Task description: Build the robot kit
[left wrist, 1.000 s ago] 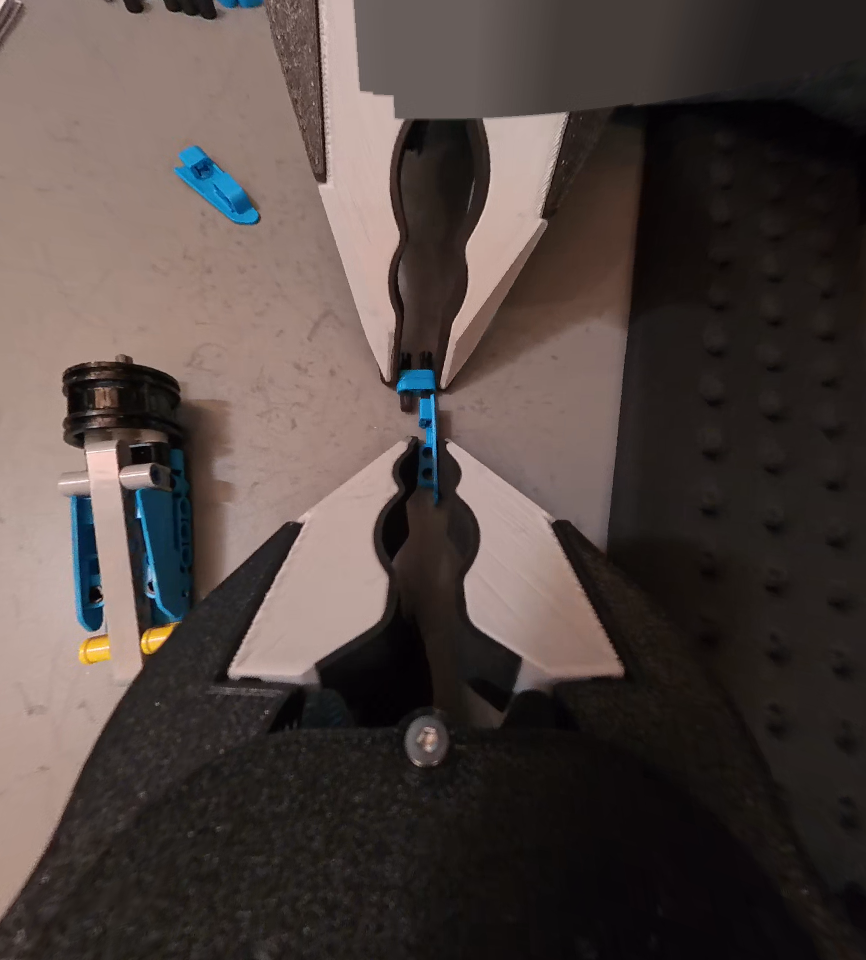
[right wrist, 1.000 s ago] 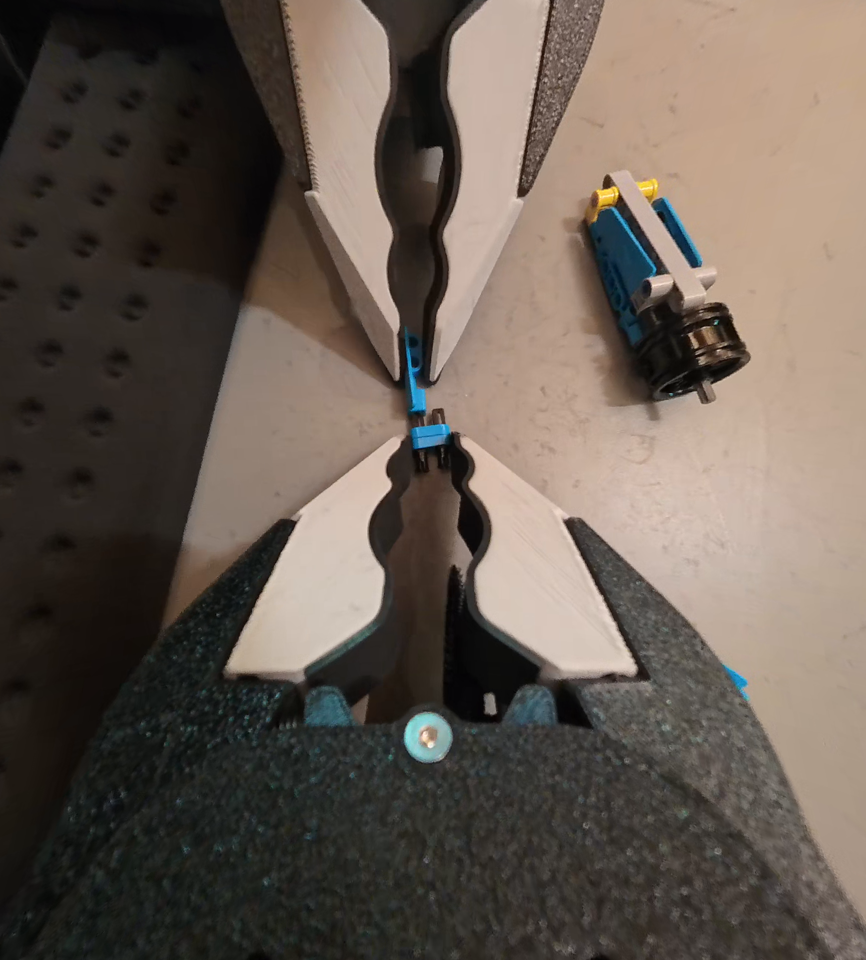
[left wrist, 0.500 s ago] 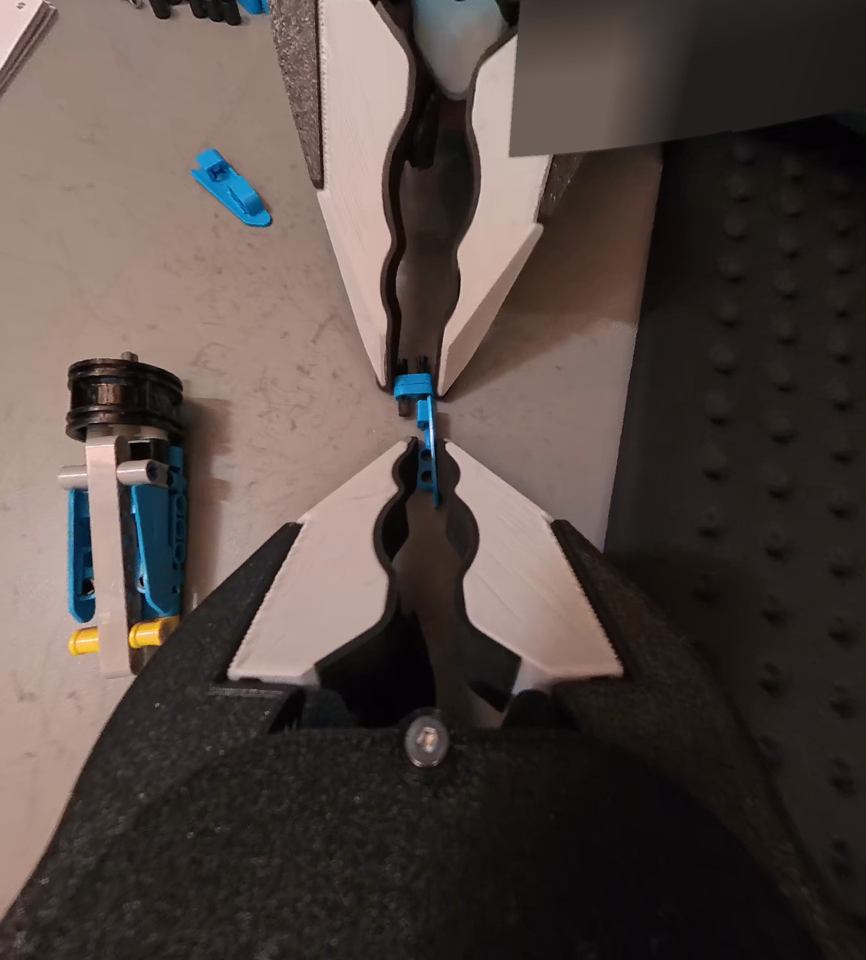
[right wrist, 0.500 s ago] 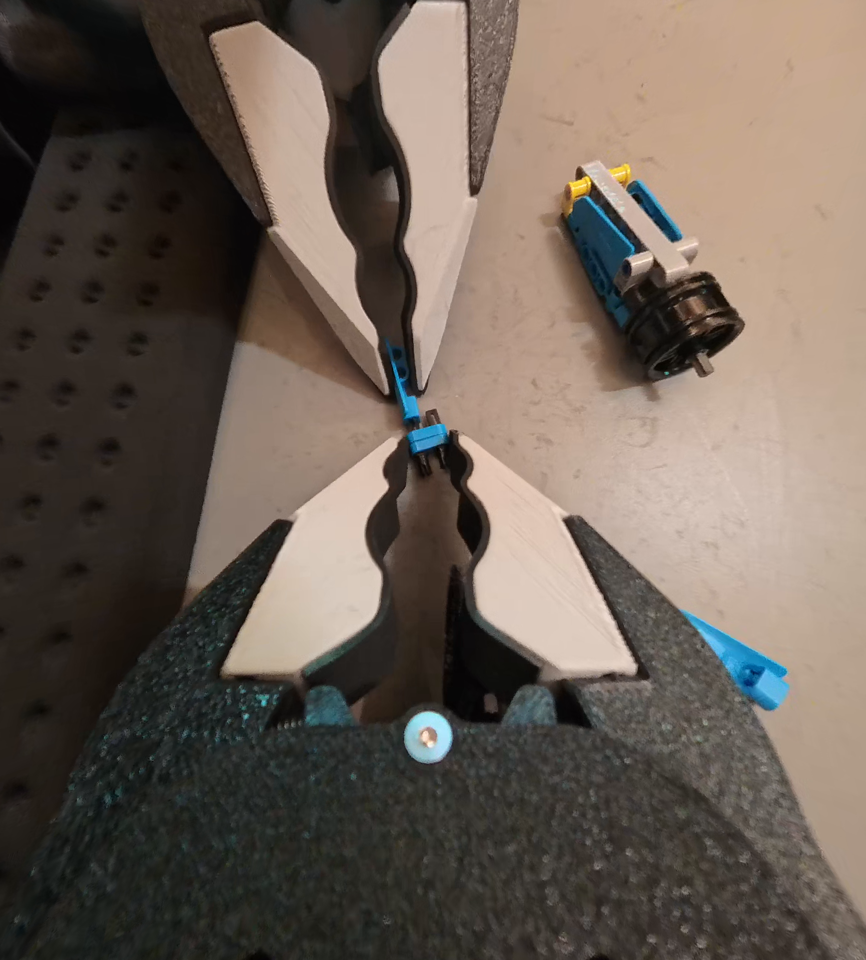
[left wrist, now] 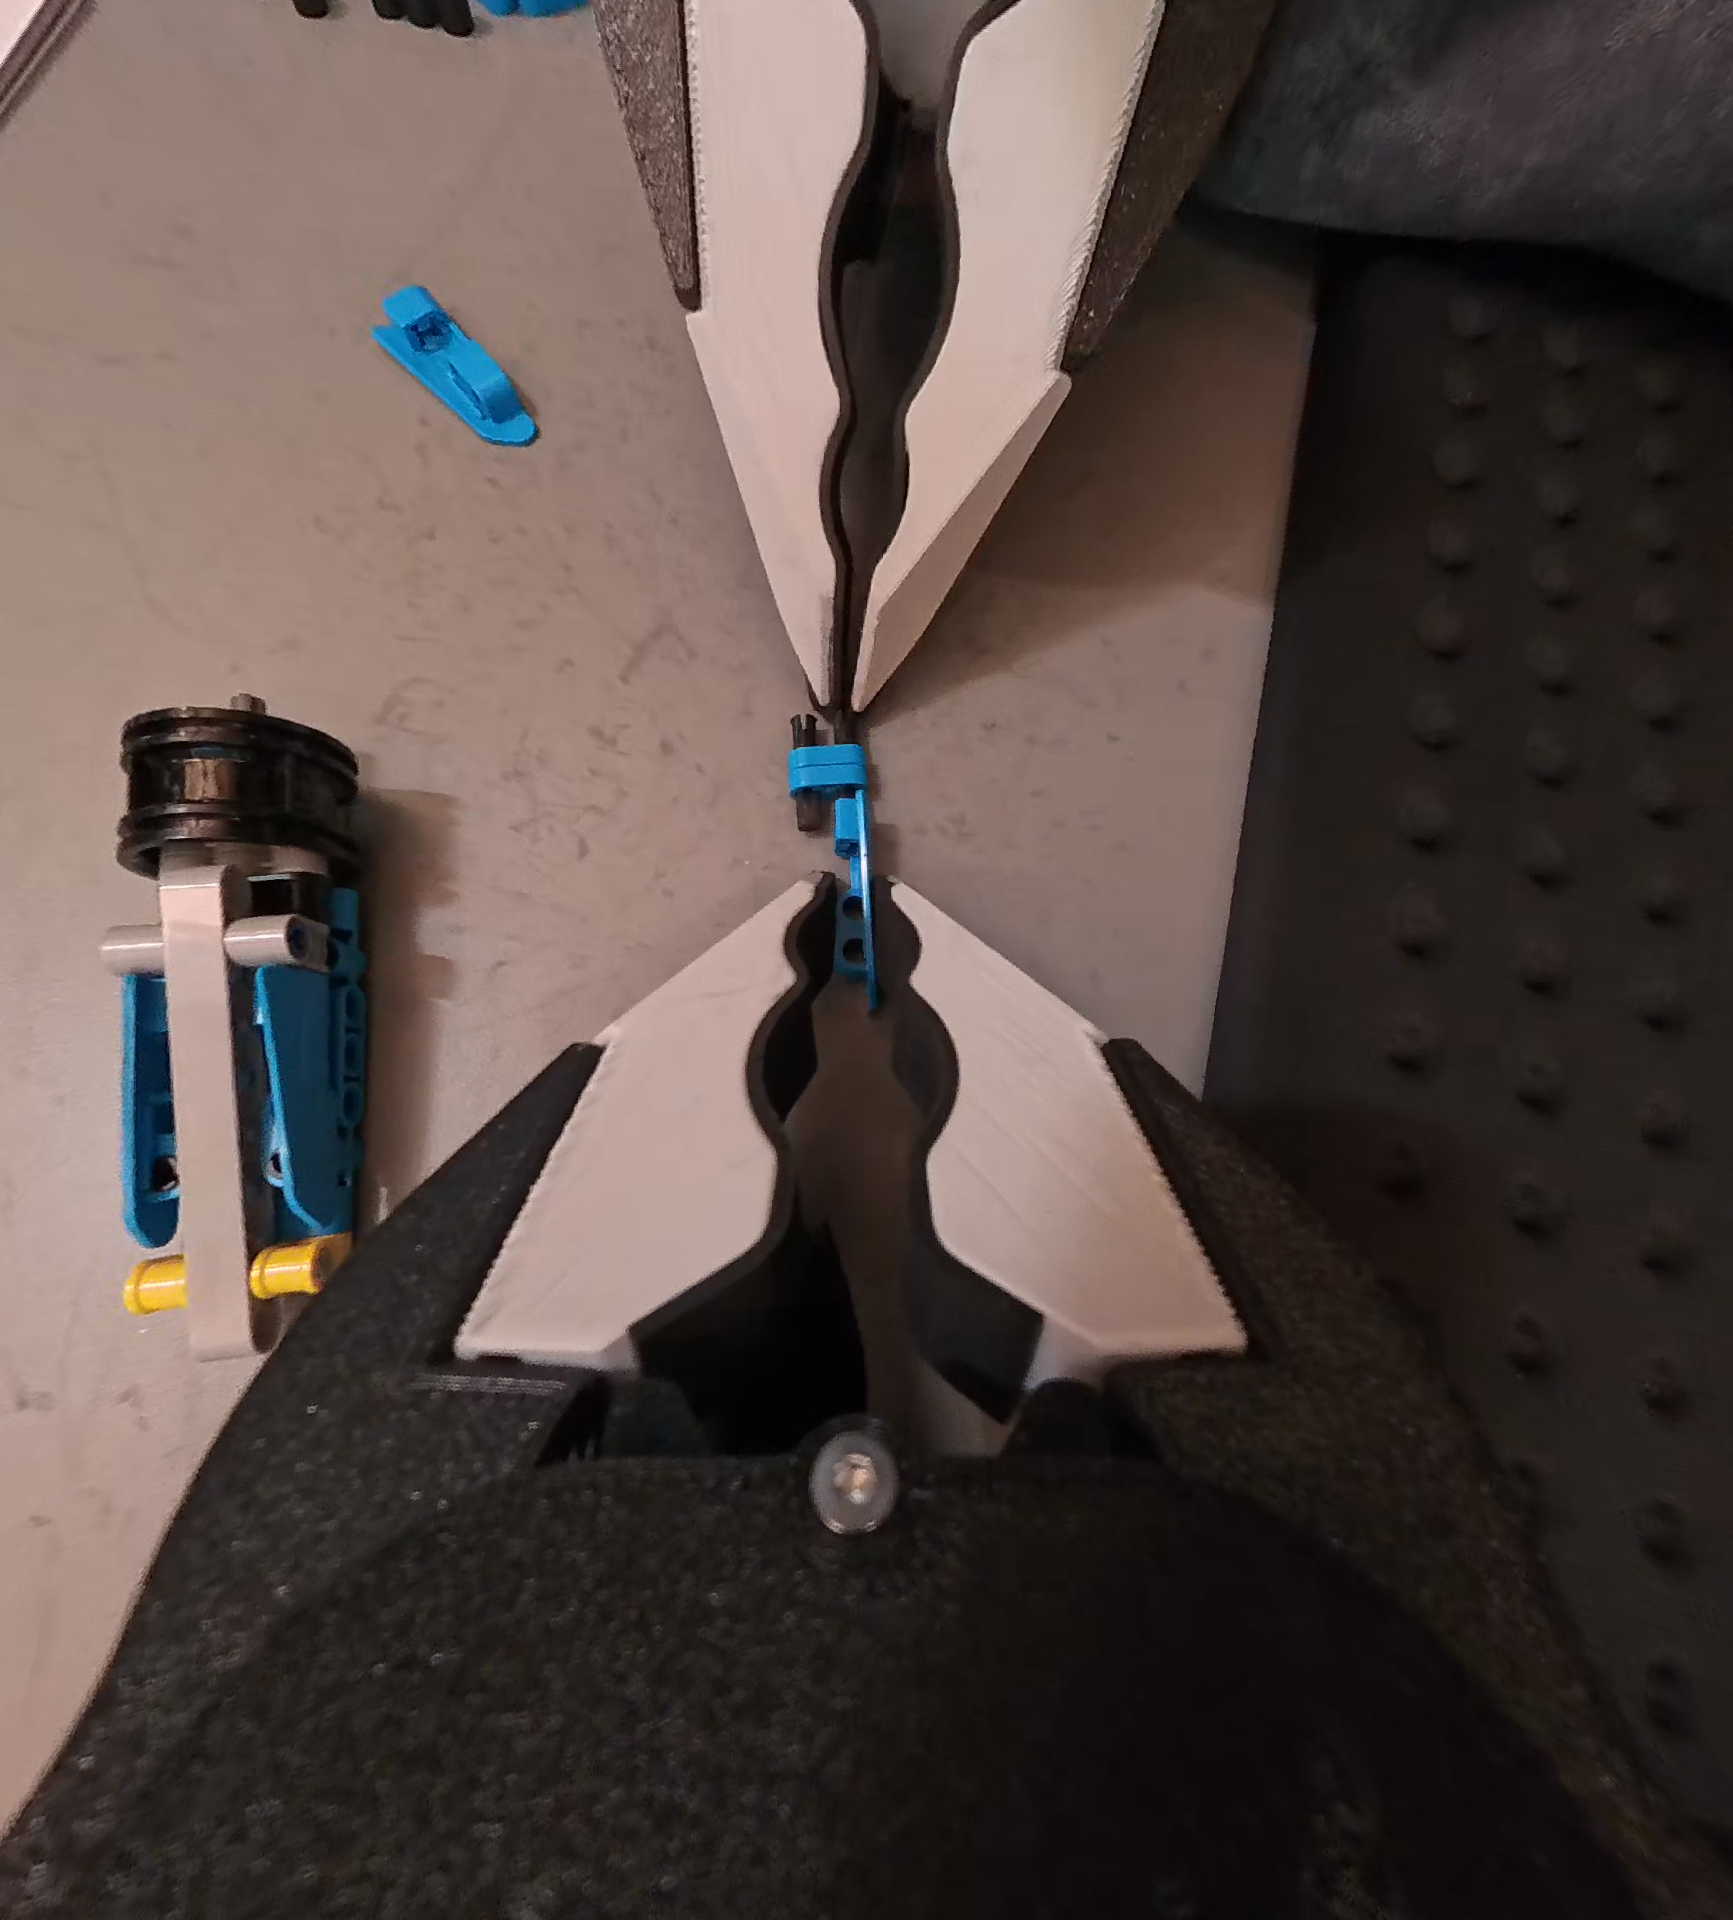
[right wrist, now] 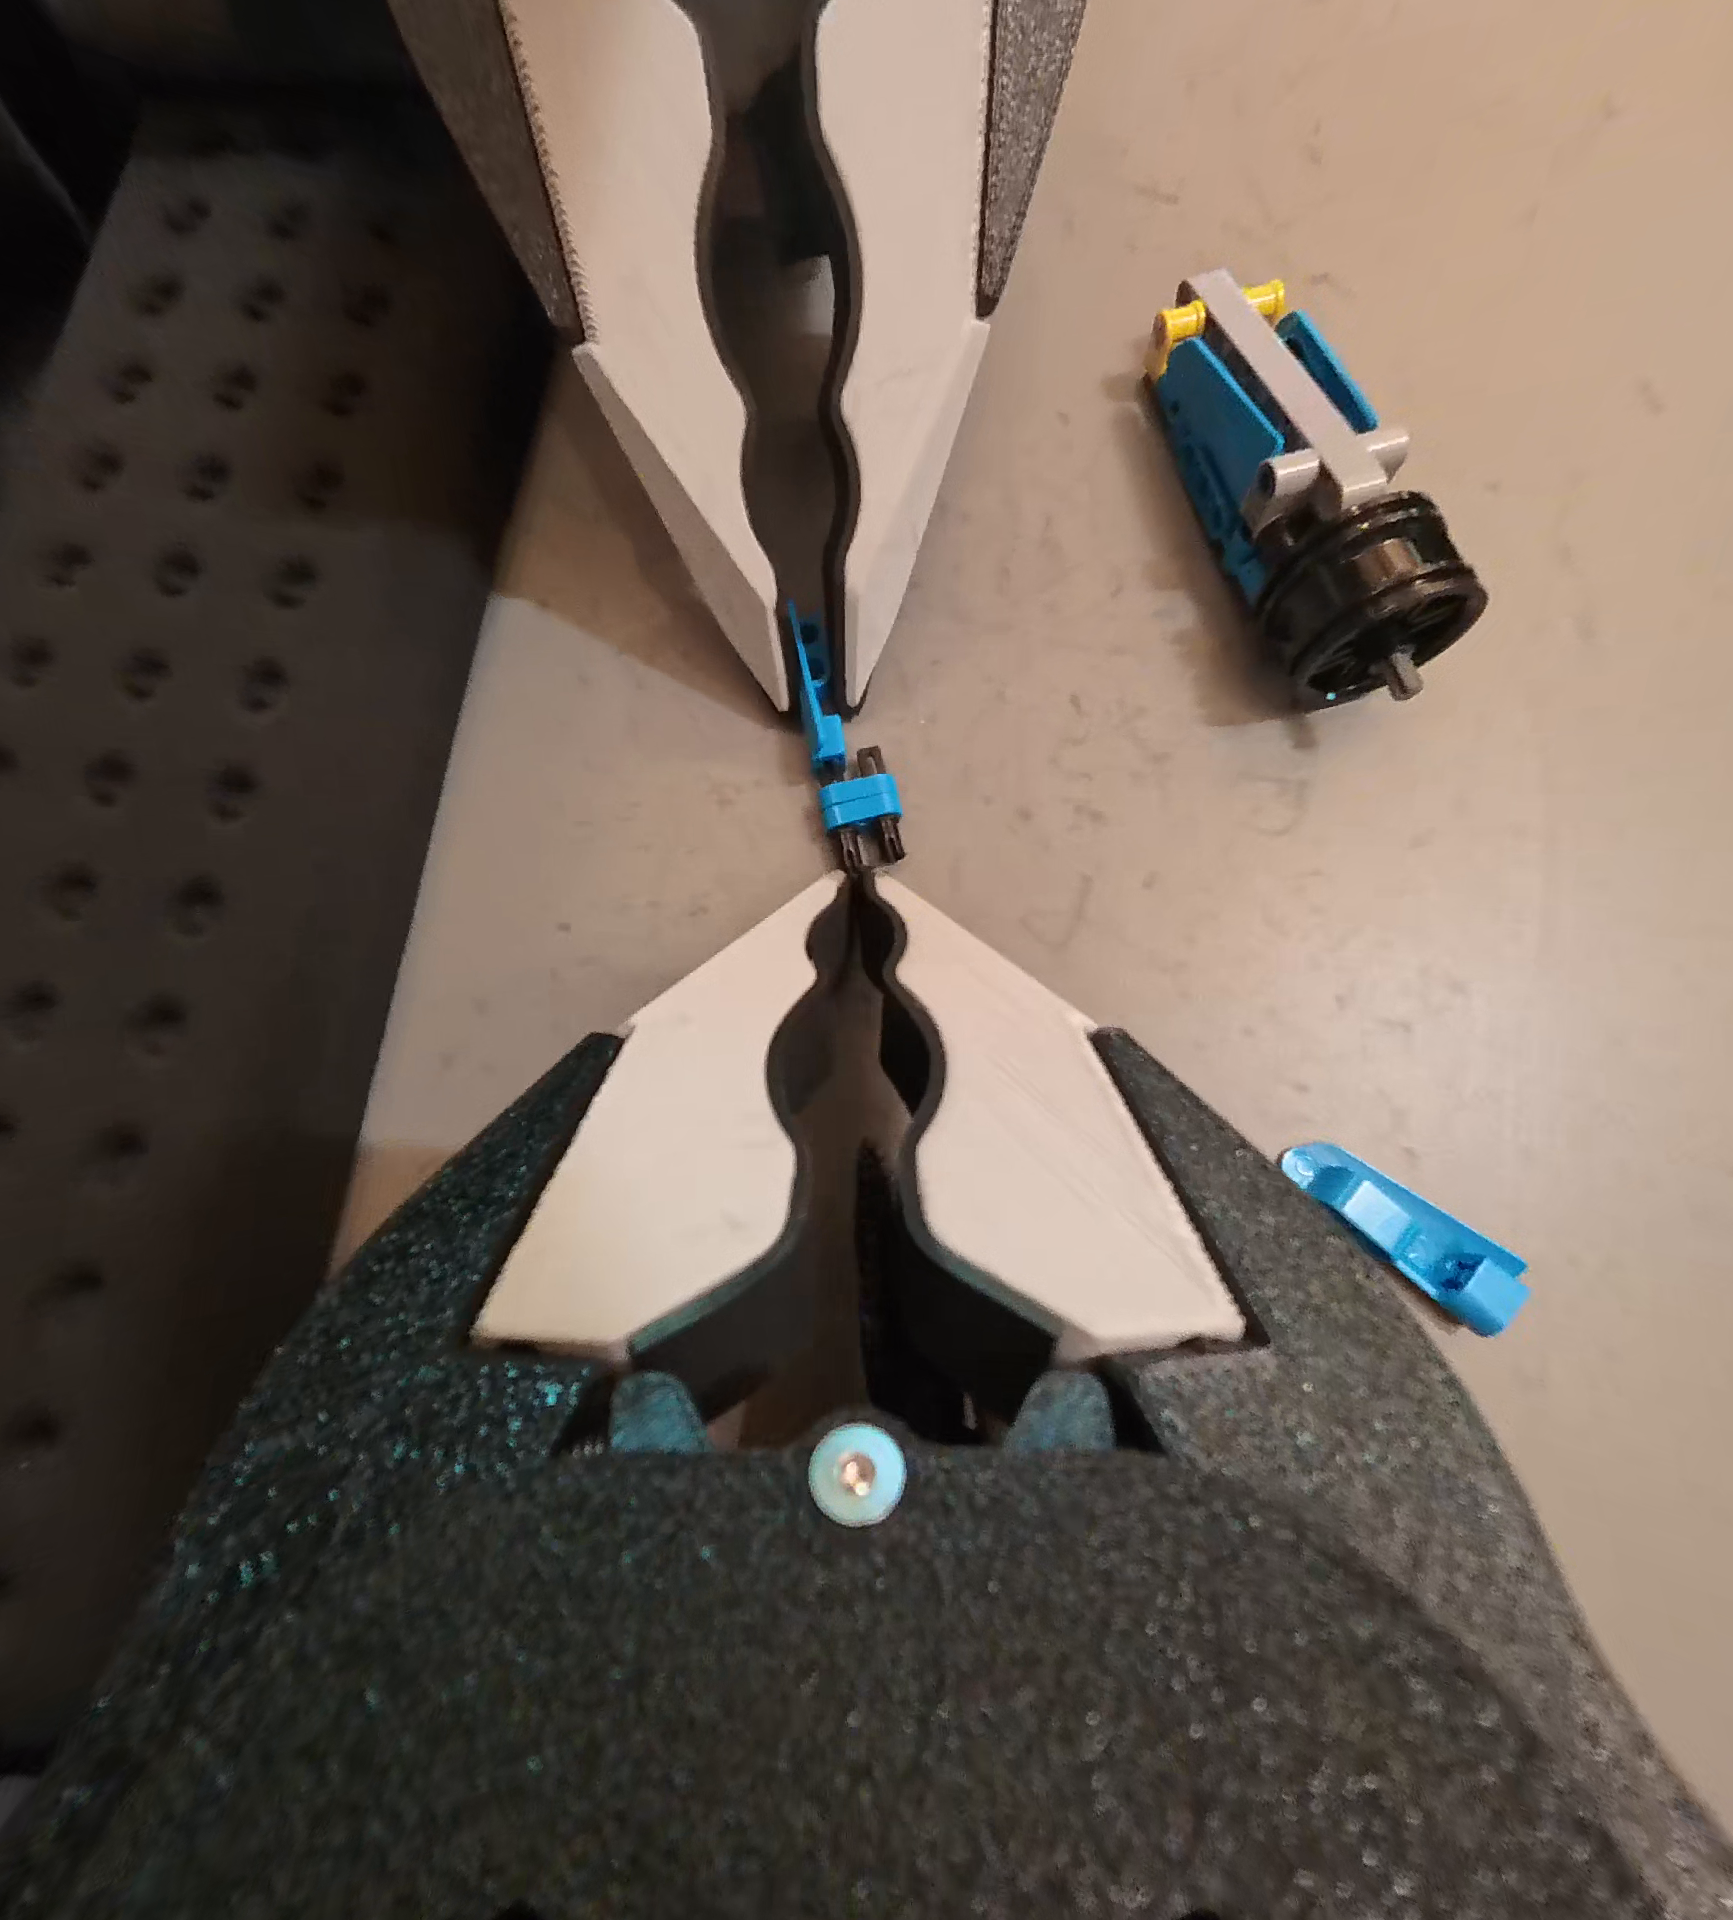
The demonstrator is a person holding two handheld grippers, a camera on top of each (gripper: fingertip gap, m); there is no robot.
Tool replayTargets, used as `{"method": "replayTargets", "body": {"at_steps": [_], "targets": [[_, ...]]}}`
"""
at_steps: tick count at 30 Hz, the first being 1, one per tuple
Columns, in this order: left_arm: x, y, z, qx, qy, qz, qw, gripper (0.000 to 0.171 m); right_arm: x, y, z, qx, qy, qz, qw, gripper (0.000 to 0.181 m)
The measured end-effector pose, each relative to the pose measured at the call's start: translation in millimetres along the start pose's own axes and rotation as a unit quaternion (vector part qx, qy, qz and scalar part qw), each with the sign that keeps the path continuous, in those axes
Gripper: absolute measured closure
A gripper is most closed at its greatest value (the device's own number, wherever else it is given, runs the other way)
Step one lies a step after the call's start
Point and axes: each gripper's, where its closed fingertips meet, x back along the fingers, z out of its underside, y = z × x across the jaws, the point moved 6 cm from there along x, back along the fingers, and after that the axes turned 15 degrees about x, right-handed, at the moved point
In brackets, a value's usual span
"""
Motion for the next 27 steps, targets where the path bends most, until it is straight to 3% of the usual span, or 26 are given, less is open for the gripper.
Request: {"method": "replayTargets", "body": {"at_steps": [27], "targets": [[-1.1,-0.8,-1.1,0.005,-0.006,-0.015,1.000,0.169,-4.2,-4.6,-1.5,-0.029,-0.014,-0.022,0.999,0.181]]}}
